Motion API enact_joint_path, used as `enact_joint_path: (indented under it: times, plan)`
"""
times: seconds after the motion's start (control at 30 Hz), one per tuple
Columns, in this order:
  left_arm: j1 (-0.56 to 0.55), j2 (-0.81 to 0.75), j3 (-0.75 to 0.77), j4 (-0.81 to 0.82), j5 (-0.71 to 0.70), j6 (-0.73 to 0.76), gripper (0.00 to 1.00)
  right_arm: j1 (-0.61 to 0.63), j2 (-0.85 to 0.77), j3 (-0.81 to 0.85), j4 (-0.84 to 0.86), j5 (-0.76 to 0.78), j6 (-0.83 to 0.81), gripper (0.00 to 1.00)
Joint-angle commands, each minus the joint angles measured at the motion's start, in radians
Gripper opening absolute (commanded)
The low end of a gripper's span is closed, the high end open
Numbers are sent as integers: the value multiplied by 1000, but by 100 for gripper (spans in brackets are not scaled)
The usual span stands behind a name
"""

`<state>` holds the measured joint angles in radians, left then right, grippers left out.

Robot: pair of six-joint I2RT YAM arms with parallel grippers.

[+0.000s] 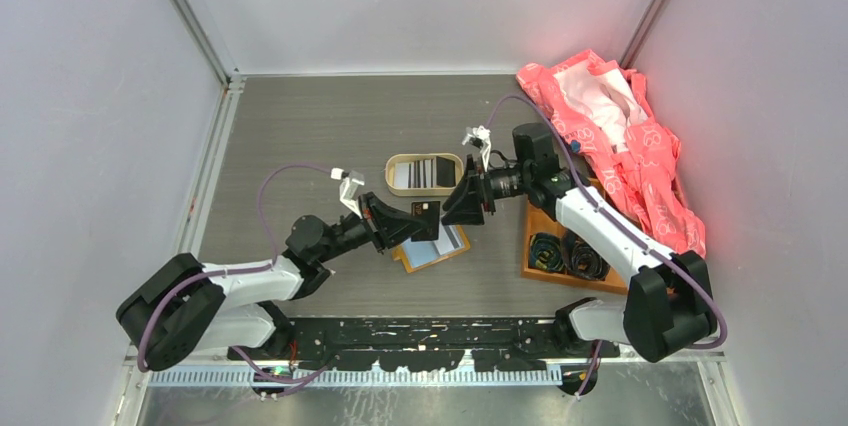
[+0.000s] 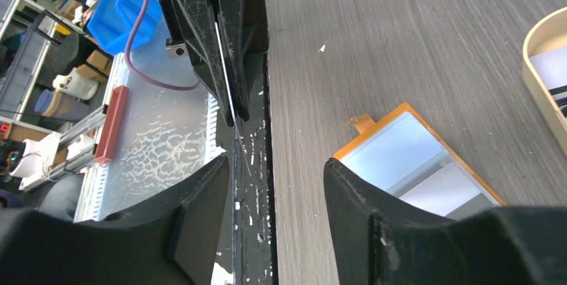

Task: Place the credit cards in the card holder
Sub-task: Insert the credit card into the card holder.

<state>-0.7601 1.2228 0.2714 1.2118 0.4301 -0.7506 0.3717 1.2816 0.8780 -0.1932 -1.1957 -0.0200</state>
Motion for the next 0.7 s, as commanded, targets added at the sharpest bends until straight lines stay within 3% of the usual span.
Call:
enact_joint_path:
  times: [0.0, 0.33, 0.5, 0.67]
  plan:
    - [-18, 14, -1, 110, -35, 28, 0, 25, -10, 45, 7, -30, 14, 57]
    - [-35, 77, 11, 155, -26, 18, 0, 62, 2, 58, 9, -49, 18, 32]
    - [-36, 109, 14, 175, -19, 9, 0, 64, 2, 61, 9, -60, 18, 25]
    - [-36, 138, 15, 201, -18, -4, 0, 67, 7, 65, 5, -67, 41, 3]
